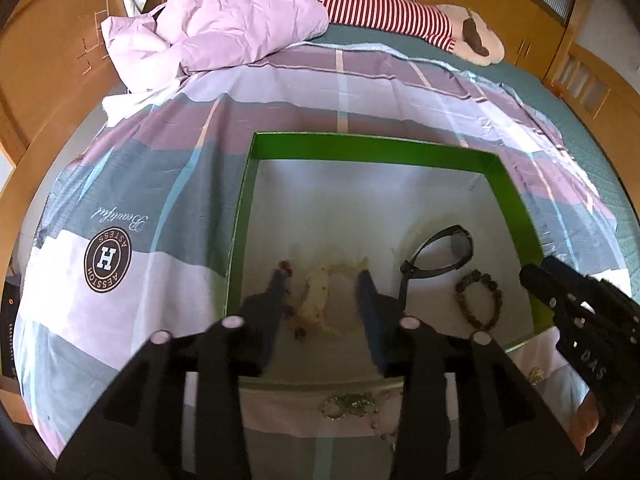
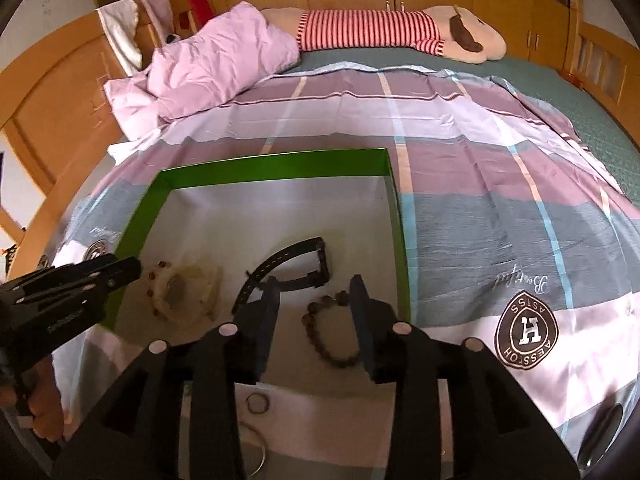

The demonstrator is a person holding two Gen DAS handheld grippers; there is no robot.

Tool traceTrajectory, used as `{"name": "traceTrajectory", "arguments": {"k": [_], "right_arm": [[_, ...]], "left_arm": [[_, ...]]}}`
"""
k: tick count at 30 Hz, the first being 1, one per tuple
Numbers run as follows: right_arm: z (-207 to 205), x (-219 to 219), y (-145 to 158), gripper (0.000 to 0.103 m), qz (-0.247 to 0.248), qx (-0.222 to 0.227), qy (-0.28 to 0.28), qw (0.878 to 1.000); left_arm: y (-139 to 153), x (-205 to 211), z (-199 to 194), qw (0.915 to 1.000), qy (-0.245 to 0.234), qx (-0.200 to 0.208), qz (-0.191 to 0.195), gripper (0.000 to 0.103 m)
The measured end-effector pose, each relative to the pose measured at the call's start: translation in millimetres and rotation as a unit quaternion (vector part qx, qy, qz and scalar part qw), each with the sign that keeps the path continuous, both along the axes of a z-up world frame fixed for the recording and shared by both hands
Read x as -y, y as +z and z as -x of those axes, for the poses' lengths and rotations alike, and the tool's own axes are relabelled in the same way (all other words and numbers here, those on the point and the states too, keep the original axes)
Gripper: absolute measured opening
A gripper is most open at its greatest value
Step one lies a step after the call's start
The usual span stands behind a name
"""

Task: Organize jewelry
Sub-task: 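Lift both tools back out of the box, then move the right tool down onto the pink bead bracelet while the left moves to the green brooch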

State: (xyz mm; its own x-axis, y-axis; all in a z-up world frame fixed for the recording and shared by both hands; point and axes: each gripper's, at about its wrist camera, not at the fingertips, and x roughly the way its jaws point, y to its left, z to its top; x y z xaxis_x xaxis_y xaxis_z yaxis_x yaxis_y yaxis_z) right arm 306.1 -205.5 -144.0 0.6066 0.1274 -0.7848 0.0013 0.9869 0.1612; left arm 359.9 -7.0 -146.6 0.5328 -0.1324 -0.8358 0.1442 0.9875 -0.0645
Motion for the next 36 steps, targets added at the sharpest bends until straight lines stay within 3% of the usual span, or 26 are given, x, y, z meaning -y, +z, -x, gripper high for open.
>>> {"name": "traceTrajectory", "arguments": {"k": [4,10,12,16,20,28,29,31,33,36], "right_arm": [[26.3,-16.2,8.4,0.036,-0.001,0.006,0.043,0.999],[57.1,-59.2,-9.0,0.036,0.05,-0.025,0.116,0.992],[56.7,-69.3,-20.7,0.036,0.069,-0.035,0.126,0.989],[43.2,-74.1,-39.7,0.036,0.06,-0.063,0.121,0.989],[32.8,-82.9,-56.0,0.036,0.056,-0.081,0.117,0.988],[23.9,-107.4,-88.1,0.036,0.096,-0.105,0.131,0.981],[24.7,-108.9,-88.7,0.035,0.1,-0.105,0.135,0.98],[26.5,-113.5,-90.8,0.018,0.106,-0.108,0.144,0.978],[28.5,-114.9,-90.8,0.011,0.117,-0.104,0.145,0.977],[32.6,-113.2,-88.6,0.009,0.116,-0.104,0.148,0.977]], "left_arm": [[15.5,-3.6,25.7,0.9995,-0.016,0.017,0.019,0.039],[11.8,-7.5,72.2,0.9989,-0.002,0.037,-0.03,0.041],[2.3,-7.7,79.6,0.9988,-0.003,0.022,-0.044,0.041],[-16.7,-14.7,75.2,0.9969,0.019,-0.022,-0.073,0.048],[-30.8,-33.8,65.4,0.9949,0.049,-0.068,-0.056,0.051],[-39.5,-45.0,64.6,0.9921,0.057,-0.091,-0.065,0.064],[-39.5,-45.0,64.6,0.992,0.056,-0.091,-0.067,0.064],[-39.8,-44.5,64.0,0.9918,0.054,-0.093,-0.069,0.064],[-40.4,-43.8,63.3,0.9916,0.054,-0.094,-0.07,0.064],[-41.8,-41.6,62.8,0.9913,0.052,-0.096,-0.073,0.065]]}}
